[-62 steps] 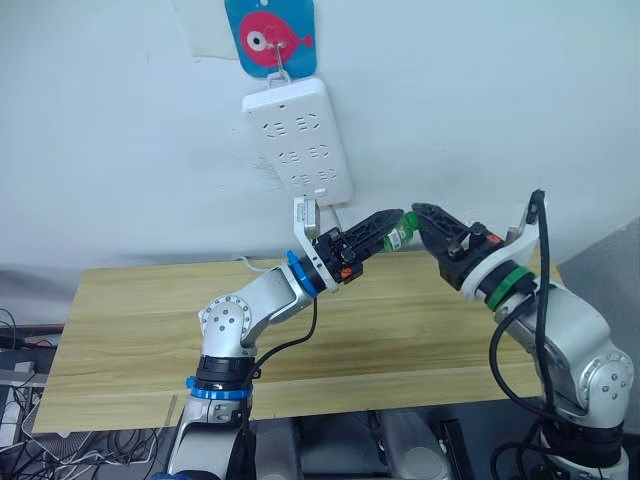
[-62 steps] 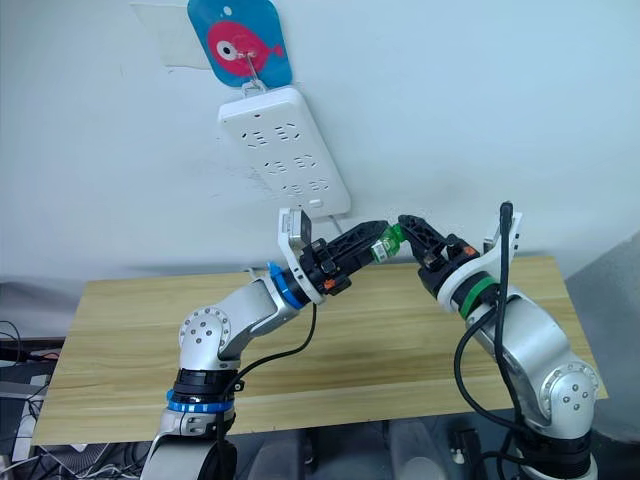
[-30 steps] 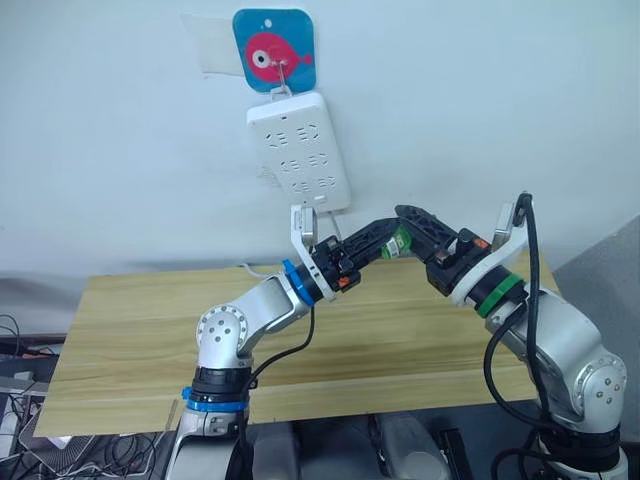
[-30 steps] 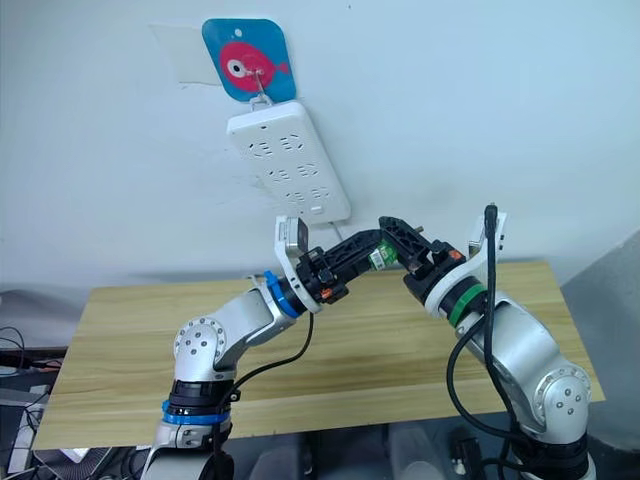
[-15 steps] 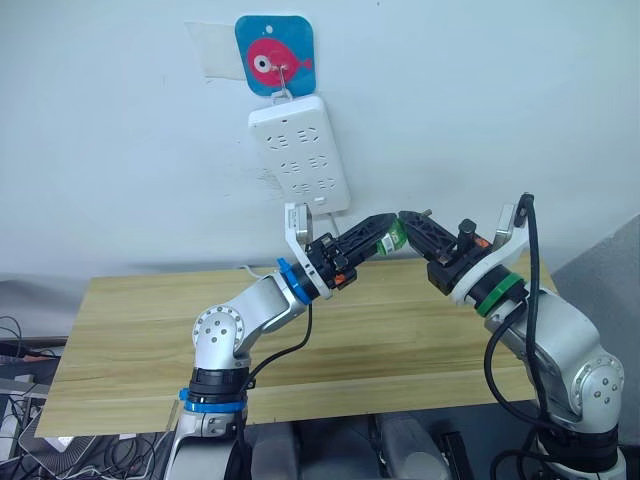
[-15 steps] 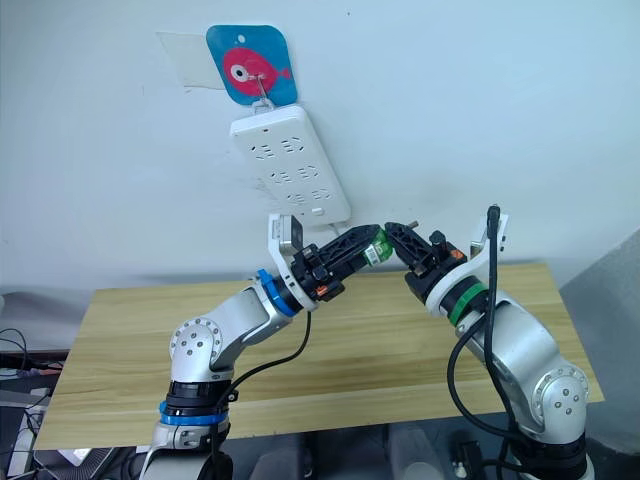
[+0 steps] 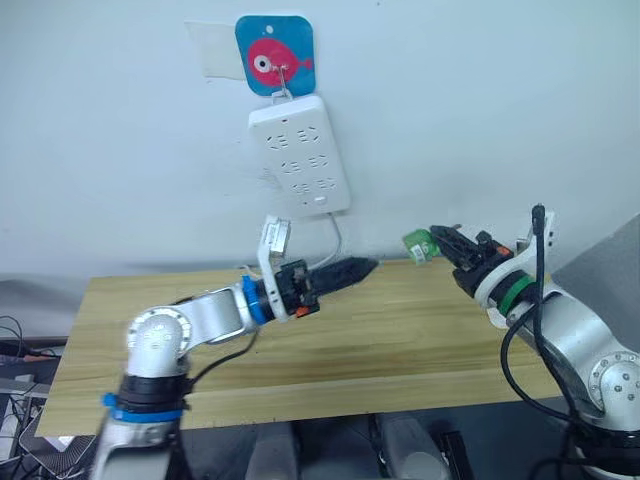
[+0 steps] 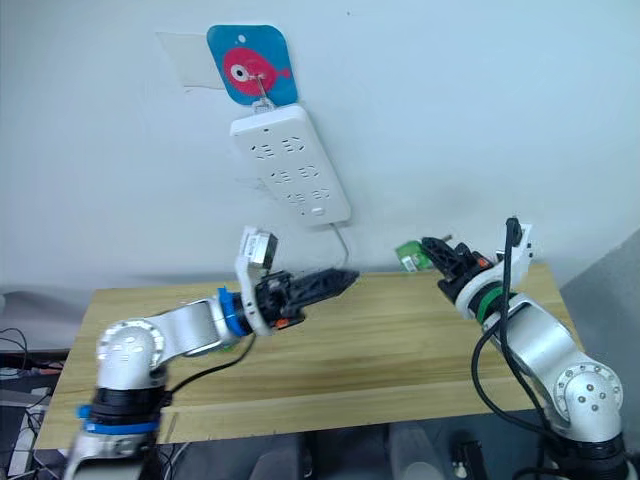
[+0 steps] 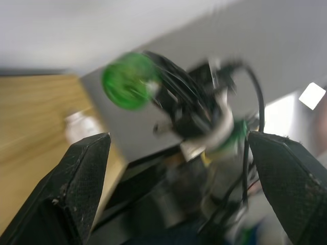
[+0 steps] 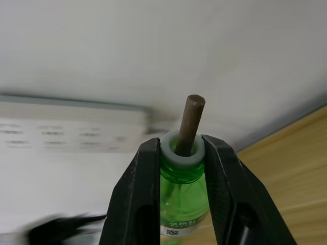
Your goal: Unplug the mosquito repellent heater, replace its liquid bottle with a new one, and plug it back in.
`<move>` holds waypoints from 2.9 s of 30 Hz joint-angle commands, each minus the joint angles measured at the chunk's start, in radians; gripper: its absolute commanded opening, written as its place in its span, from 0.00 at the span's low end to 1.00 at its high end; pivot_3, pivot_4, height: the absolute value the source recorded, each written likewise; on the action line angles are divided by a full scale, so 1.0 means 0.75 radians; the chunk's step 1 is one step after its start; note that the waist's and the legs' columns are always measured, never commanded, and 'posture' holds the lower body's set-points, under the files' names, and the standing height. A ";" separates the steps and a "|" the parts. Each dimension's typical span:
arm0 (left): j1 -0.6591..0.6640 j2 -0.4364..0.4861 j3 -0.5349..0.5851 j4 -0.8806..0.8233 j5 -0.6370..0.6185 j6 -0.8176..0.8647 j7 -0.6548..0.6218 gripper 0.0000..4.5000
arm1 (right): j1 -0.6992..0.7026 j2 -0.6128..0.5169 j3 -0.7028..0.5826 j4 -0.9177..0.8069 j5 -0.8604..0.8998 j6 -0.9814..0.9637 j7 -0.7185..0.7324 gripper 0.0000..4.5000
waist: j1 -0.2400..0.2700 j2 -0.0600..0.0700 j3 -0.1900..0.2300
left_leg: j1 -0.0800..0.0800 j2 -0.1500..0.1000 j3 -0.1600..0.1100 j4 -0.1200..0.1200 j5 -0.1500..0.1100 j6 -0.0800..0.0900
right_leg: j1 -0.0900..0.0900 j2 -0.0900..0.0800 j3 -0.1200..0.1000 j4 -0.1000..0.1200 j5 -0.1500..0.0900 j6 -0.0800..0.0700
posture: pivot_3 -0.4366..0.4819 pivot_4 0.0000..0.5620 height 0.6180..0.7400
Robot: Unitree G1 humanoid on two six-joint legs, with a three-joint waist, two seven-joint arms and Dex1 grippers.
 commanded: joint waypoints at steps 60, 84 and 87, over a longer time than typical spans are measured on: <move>1.199 -0.436 0.053 -0.117 1.717 -1.279 0.107 1.00 | 0.057 -0.177 0.254 -0.081 -1.426 0.198 1.770 1.00 | 0.087 -0.021 0.171 | 0.007 0.000 0.001 -0.018 -0.001 0.000 | 0.003 0.000 0.019 -0.013 0.000 0.000 | 0.42 0.78 1.00; 0.609 -0.583 0.186 0.977 1.888 -2.074 0.275 1.00 | -0.476 -0.012 0.364 0.119 -1.379 0.196 2.053 1.00 | 0.137 -0.022 0.206 | -0.004 0.001 0.002 -0.017 -0.005 0.003 | 0.000 -0.004 0.004 -0.024 0.001 -0.001 | 0.44 0.81 1.00; 0.503 -0.583 0.196 1.158 1.895 -2.143 0.292 1.00 | -0.491 -0.018 0.358 0.128 -1.373 0.235 2.045 1.00 | 0.137 -0.022 0.206 | -0.003 0.001 0.002 -0.016 -0.004 0.002 | 0.000 -0.004 0.004 -0.021 0.001 -0.001 | 0.45 0.78 1.00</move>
